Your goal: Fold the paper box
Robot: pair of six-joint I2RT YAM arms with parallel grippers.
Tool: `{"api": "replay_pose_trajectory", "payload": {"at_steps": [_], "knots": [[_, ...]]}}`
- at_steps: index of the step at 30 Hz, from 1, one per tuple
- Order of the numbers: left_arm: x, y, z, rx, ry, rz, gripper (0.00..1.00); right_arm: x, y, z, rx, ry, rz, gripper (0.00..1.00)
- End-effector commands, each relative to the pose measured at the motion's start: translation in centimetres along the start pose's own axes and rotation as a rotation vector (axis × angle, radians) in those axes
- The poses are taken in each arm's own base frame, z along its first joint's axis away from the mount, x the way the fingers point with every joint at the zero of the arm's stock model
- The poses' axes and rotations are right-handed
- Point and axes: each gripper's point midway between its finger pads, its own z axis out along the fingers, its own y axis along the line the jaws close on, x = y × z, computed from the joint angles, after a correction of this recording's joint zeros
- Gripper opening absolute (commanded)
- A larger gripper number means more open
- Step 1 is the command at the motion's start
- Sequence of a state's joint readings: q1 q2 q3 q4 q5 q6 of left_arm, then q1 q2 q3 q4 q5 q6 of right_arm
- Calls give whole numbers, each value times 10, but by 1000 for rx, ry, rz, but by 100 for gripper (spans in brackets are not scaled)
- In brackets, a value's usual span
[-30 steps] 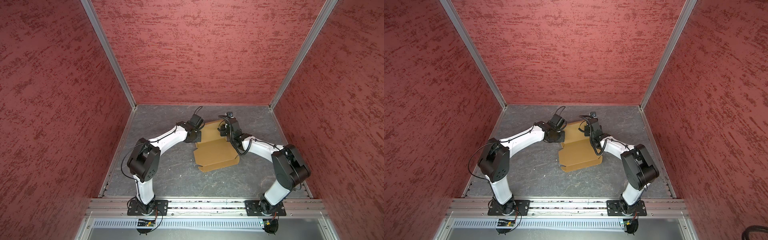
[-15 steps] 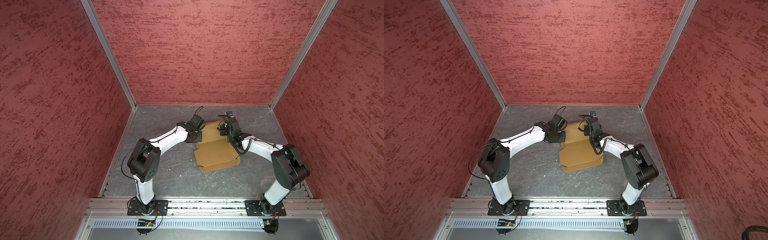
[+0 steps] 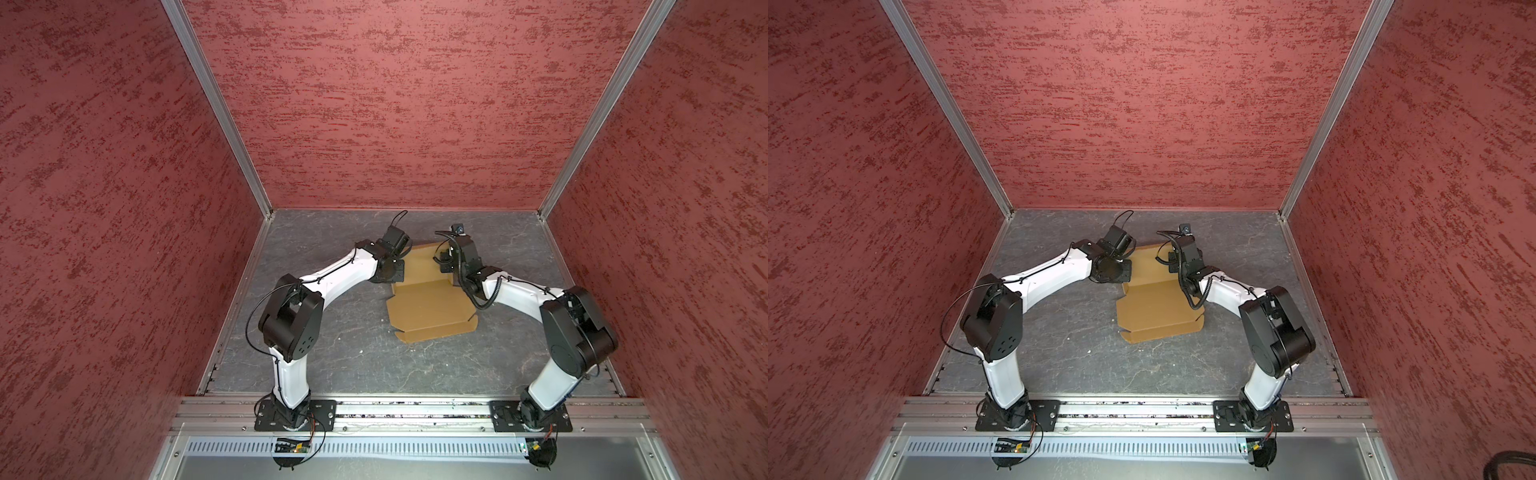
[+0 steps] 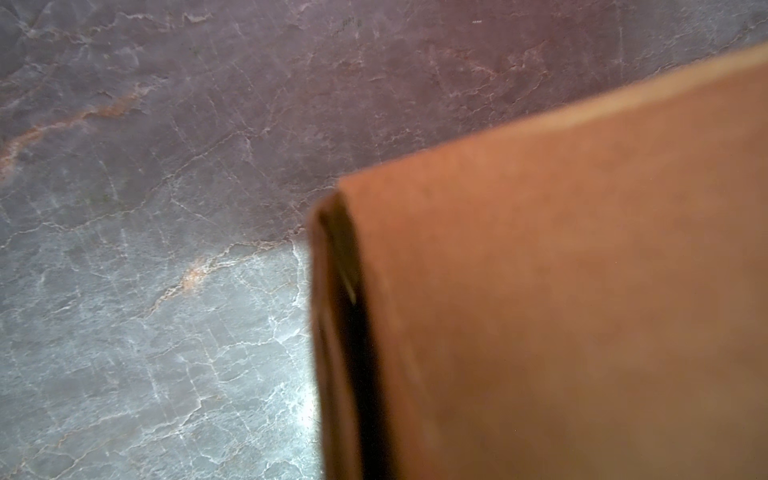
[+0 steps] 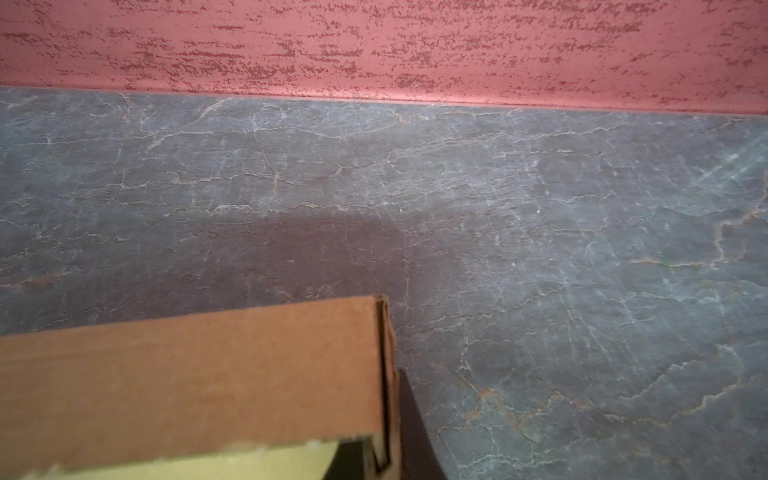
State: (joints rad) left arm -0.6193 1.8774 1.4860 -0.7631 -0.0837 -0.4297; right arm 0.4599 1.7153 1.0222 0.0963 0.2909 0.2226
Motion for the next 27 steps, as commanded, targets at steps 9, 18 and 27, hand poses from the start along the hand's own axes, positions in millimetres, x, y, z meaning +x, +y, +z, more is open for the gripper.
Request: {"api": "replay_pose_trajectory", "payload": {"at_steps": [9, 18, 27], "knots": [[5, -13, 3, 26, 28, 21, 4, -13, -4, 4, 28, -31, 59, 13], [8, 7, 4, -10, 35, 3, 4, -5, -14, -5, 55, -31, 59, 24], [11, 13, 8, -29, 48, 2, 4, -3, -14, -6, 51, -25, 55, 33]]}}
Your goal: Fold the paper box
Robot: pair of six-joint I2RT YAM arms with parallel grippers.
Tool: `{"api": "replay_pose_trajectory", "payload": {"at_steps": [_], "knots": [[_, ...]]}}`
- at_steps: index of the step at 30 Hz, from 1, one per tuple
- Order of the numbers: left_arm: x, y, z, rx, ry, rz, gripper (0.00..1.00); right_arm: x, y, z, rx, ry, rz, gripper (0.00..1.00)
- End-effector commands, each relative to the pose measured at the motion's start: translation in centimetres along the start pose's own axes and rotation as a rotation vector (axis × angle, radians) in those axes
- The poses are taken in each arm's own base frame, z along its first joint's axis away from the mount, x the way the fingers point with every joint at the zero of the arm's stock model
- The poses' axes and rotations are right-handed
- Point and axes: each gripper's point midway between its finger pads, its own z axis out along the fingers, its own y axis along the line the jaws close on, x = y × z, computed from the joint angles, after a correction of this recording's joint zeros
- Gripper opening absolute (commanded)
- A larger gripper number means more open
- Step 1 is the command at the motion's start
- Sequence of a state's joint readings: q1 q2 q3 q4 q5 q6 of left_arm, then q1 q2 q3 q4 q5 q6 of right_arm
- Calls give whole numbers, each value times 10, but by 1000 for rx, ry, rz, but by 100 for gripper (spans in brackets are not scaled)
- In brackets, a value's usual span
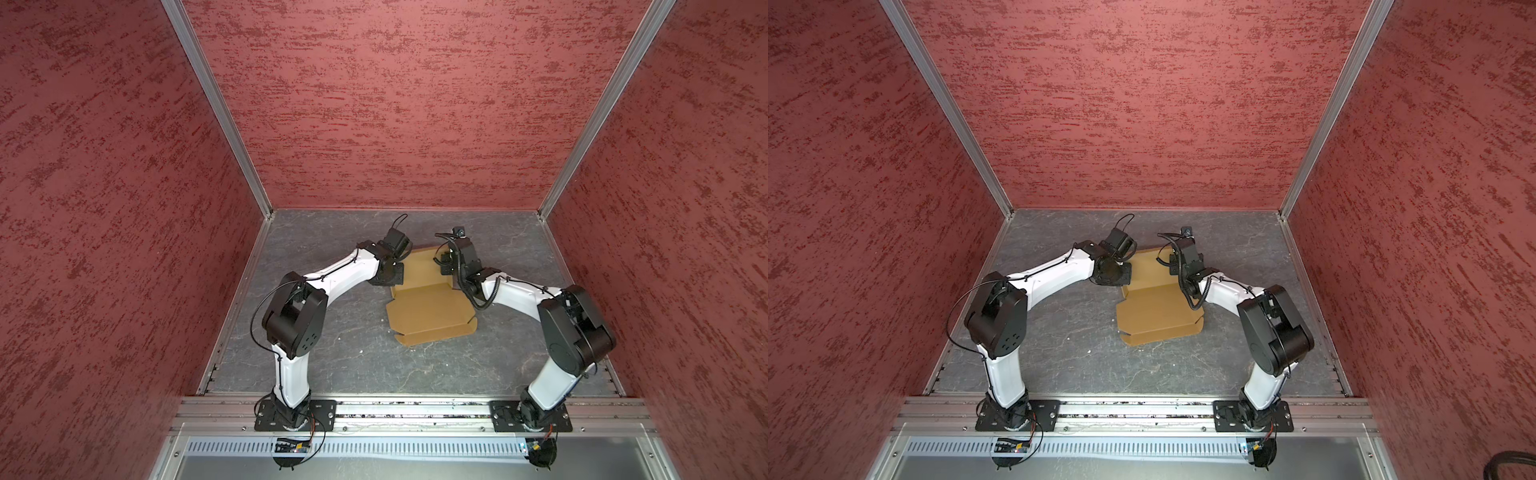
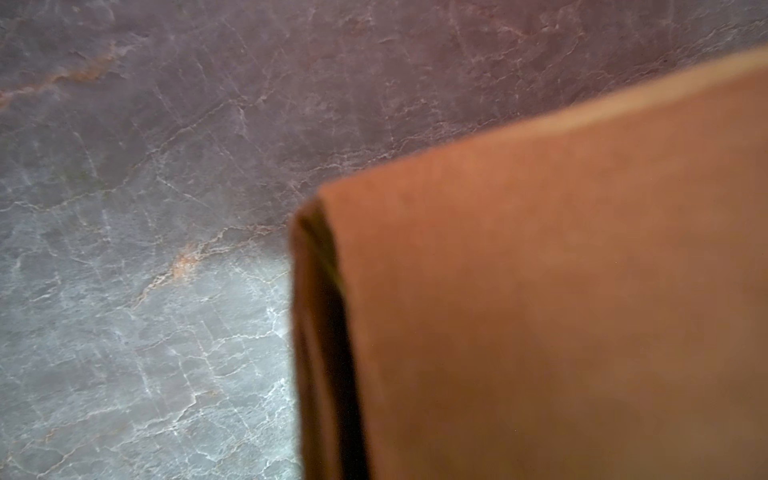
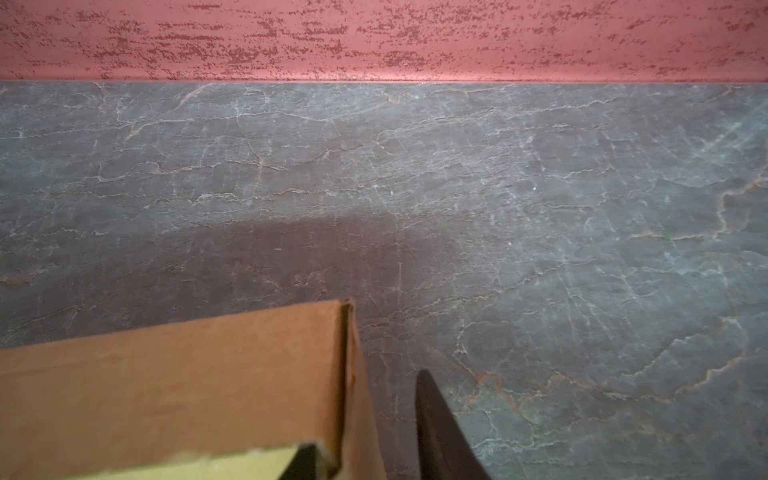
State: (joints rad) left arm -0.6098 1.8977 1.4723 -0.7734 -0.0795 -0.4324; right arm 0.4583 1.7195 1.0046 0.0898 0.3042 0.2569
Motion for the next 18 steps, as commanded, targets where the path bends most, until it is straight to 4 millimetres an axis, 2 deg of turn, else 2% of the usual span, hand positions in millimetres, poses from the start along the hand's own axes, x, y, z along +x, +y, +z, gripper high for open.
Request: {"api": "replay_pose_trajectory", "payload": {"at_steps": [1, 18], "knots": [[2, 6, -3, -9, 11, 10, 4, -14, -8, -8, 25, -47, 28, 35], [4, 20, 6, -54, 72, 16, 4, -14, 6, -13, -57, -32, 3, 54]]}}
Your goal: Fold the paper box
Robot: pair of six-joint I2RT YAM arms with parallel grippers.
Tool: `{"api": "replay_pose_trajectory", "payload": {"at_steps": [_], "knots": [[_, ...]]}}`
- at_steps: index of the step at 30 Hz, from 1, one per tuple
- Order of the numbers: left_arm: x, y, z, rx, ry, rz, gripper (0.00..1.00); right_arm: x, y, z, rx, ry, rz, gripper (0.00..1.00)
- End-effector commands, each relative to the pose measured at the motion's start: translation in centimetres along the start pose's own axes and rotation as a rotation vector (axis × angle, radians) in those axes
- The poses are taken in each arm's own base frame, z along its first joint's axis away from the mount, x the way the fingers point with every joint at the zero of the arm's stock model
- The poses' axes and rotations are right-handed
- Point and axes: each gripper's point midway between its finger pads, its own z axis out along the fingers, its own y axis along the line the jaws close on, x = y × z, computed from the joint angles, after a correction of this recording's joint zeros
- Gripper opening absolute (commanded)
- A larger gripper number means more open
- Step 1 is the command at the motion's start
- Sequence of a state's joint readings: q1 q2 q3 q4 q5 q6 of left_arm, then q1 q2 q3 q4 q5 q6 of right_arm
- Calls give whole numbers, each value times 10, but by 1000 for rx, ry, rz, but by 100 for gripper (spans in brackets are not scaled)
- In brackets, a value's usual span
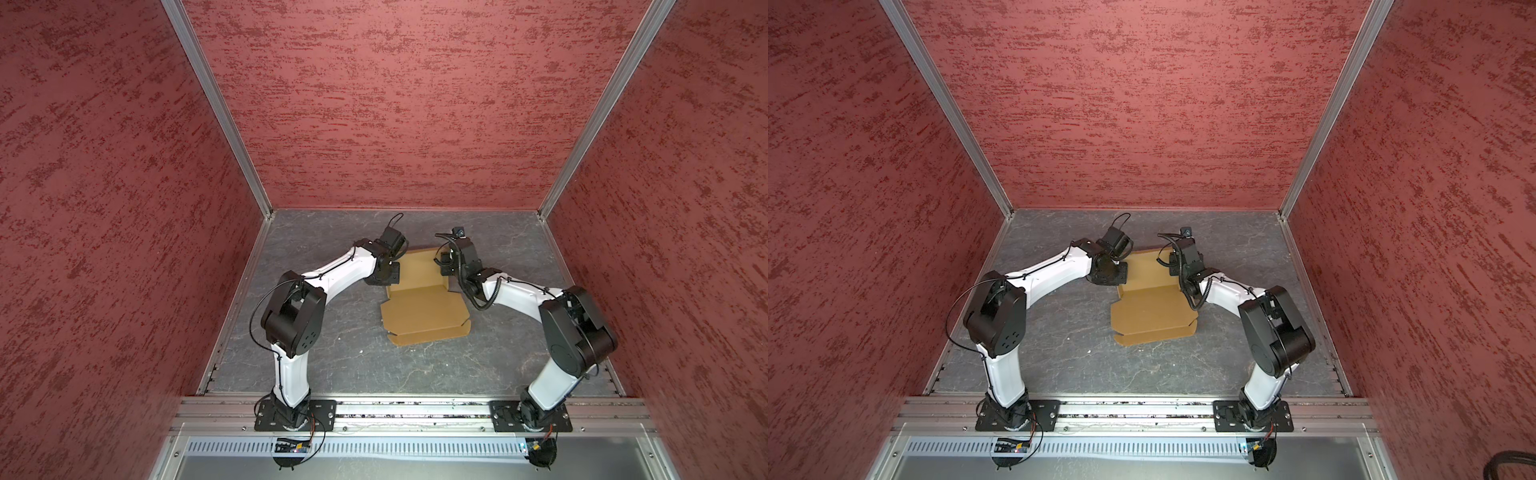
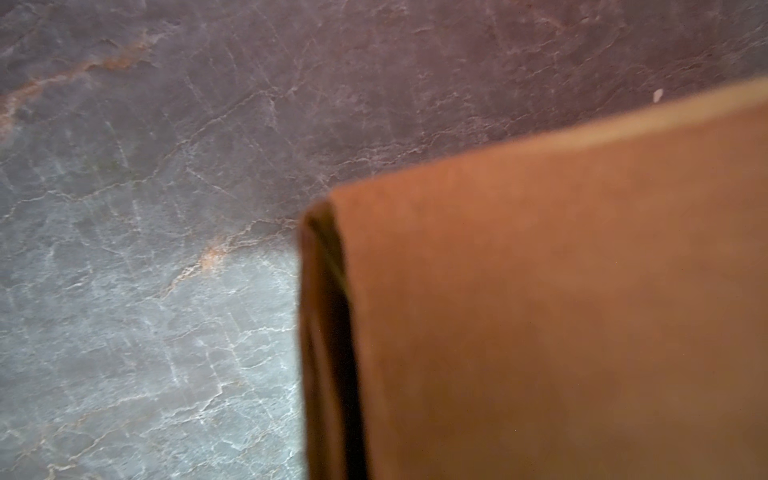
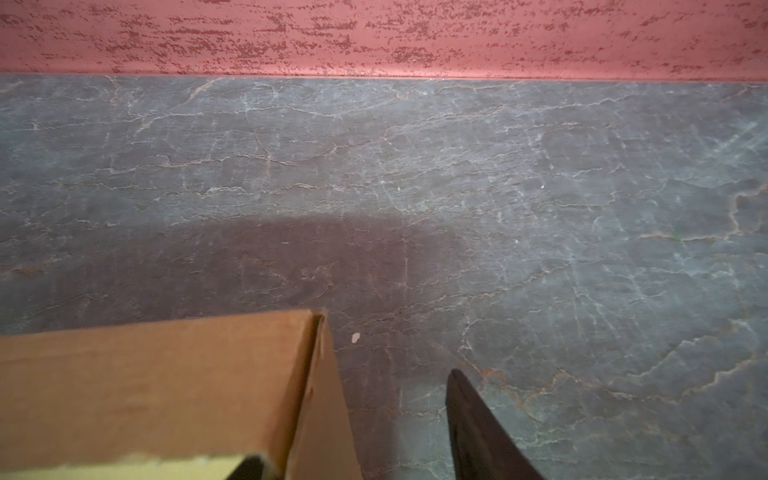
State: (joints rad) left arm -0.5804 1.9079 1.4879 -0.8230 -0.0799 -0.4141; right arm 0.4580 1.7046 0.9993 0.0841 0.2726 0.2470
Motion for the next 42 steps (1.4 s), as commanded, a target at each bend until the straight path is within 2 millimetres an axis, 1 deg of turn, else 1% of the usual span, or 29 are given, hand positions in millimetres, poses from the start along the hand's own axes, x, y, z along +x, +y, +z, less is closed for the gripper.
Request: {"api": "replay_pose_trajectory", "payload": {"at_steps": [1, 7, 19, 25, 31, 33, 34, 35, 42], "knots": [[3, 5, 6, -25, 41, 23, 4, -15, 3, -10, -34, -38, 8, 56], [1, 8, 9, -42, 69, 24, 4, -19, 7, -16, -59, -38, 0, 62], [3, 21, 15, -126, 181, 56, 3, -25, 13, -38, -124, -47, 19, 65], [12, 27, 26, -152, 266, 70, 3, -24, 12, -52, -143, -50, 22, 66], [18, 31, 37, -189, 347, 89, 3, -20, 12, -61, -167, -55, 25, 67], [19, 34, 38, -208, 367, 94, 3, -14, 11, -60, -169, -44, 29, 67], [20, 35, 37, -214, 376, 96, 3, -20, 12, -67, -182, -63, 33, 67], [21, 35, 37, -218, 385, 98, 3, -19, 12, -68, -186, -62, 34, 67], [25, 40, 31, -240, 439, 101, 5, -10, 13, -66, -220, -49, 37, 68]]}}
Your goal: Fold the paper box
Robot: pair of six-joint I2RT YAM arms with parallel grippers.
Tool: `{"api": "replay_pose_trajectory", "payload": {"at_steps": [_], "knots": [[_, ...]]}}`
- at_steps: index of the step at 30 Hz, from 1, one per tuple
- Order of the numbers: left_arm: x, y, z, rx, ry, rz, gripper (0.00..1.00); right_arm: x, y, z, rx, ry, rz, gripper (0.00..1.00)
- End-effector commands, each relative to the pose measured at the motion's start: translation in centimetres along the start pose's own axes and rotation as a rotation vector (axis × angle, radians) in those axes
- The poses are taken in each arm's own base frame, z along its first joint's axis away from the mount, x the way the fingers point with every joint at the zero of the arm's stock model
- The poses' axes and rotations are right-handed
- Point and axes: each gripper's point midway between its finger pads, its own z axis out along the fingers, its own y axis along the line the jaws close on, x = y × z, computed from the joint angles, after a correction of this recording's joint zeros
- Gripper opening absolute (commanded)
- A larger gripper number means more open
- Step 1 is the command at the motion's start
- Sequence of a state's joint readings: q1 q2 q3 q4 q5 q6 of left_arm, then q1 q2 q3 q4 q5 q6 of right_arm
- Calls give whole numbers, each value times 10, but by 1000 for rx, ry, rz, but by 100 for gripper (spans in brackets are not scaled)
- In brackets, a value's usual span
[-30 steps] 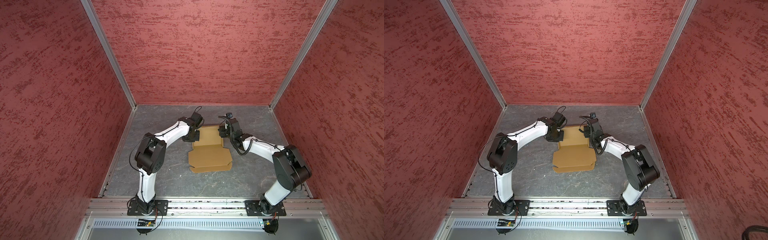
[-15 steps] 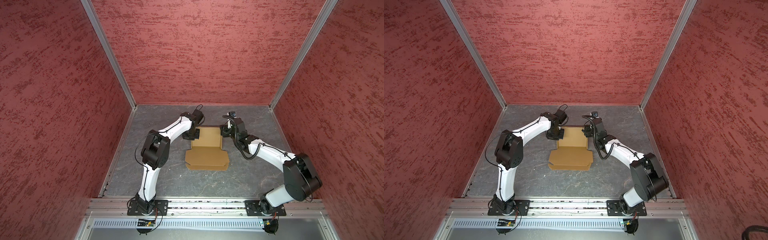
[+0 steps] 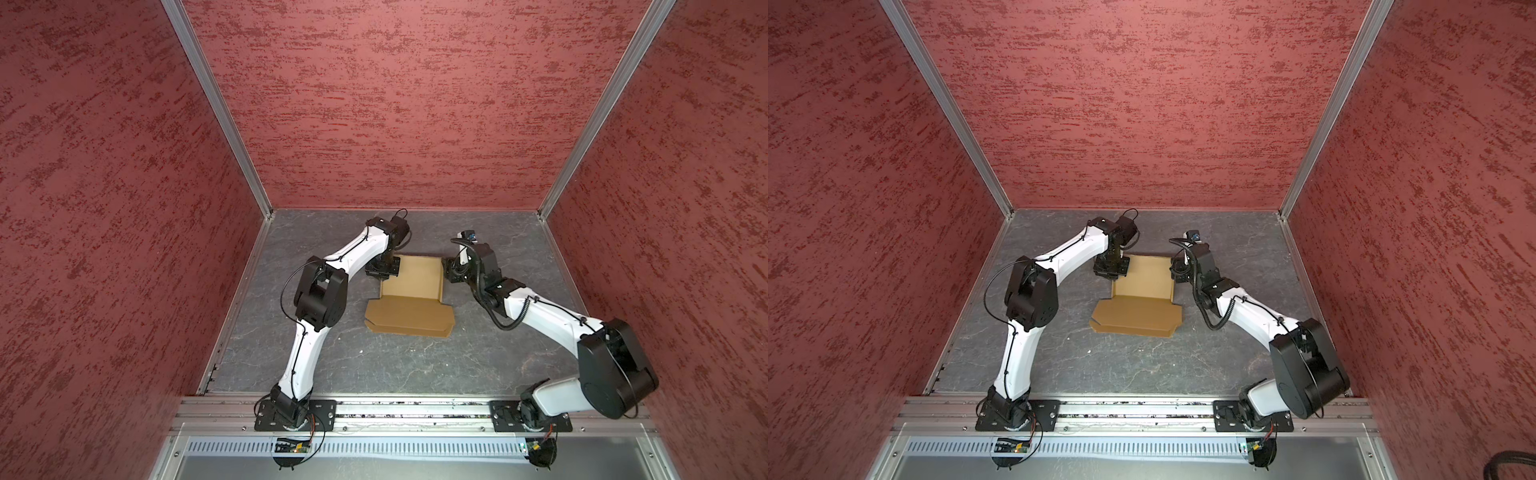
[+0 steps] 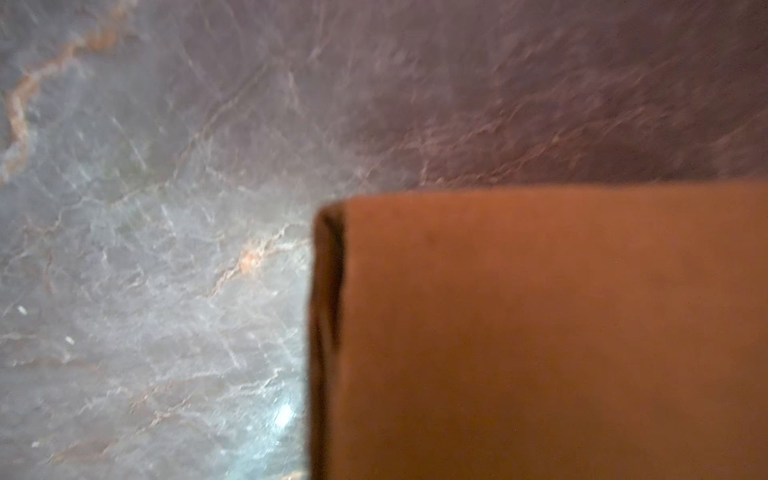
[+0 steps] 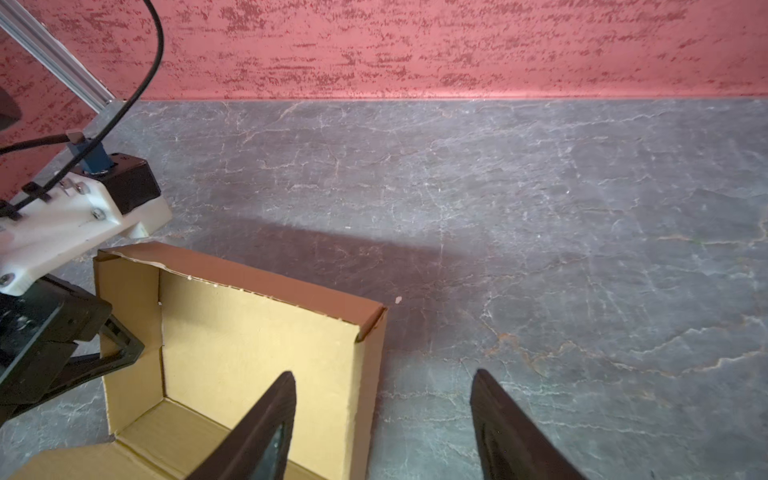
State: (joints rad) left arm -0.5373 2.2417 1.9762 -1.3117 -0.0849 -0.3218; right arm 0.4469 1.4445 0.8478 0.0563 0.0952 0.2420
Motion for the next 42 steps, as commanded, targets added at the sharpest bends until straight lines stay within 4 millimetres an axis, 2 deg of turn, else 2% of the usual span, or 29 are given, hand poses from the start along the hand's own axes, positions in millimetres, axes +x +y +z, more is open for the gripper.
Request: {"api": "replay_pose_trajectory", "payload": {"at_steps": [1, 8, 16, 21, 28, 31, 37, 42], "knots": [[24, 16, 23, -81, 149, 26, 5, -7, 4, -4, -42, -25, 20, 68], [33, 14, 21, -46, 211, 48, 6, -9, 7, -4, -76, -25, 16, 68], [40, 14, 29, -29, 271, 68, 9, -9, 7, -6, -97, -27, 22, 69], [37, 14, 29, -23, 261, 67, 19, -6, 7, -4, -101, -21, 26, 69], [27, 17, 22, -31, 218, 56, 29, -5, 8, -2, -109, -17, 28, 69], [20, 18, 11, -33, 176, 49, 36, -5, 8, -1, -111, -11, 28, 69], [1, 24, -24, -30, 55, 20, 51, -5, 6, -2, -101, -5, 28, 70], [-14, 32, -57, -7, -52, -10, 55, -1, 4, 0, -95, 11, 33, 70]]}}
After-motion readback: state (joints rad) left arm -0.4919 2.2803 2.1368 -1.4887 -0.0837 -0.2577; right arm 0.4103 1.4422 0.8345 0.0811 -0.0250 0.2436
